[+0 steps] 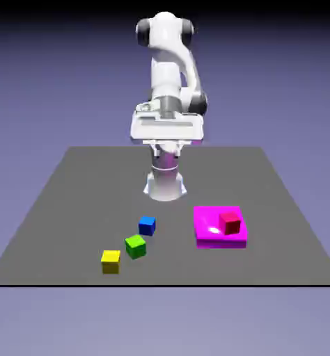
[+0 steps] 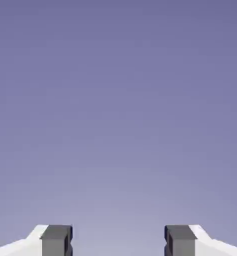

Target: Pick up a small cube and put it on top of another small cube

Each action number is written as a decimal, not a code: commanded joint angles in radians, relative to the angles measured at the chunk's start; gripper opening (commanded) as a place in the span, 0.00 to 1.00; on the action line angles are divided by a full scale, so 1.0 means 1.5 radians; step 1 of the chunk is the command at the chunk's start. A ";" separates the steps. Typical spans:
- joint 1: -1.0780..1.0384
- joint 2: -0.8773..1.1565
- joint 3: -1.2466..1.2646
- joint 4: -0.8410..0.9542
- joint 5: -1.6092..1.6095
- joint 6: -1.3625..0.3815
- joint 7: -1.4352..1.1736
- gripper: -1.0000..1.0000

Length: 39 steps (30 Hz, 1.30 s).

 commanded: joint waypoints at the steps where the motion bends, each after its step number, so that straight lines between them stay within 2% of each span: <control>1: -0.003 0.024 -0.010 0.017 0.018 -0.027 0.007 0.50; 36: -0.107 0.870 -0.370 0.629 0.665 -0.966 0.234 0.50; 39: -0.095 0.895 -0.358 0.619 0.694 -0.947 0.224 0.50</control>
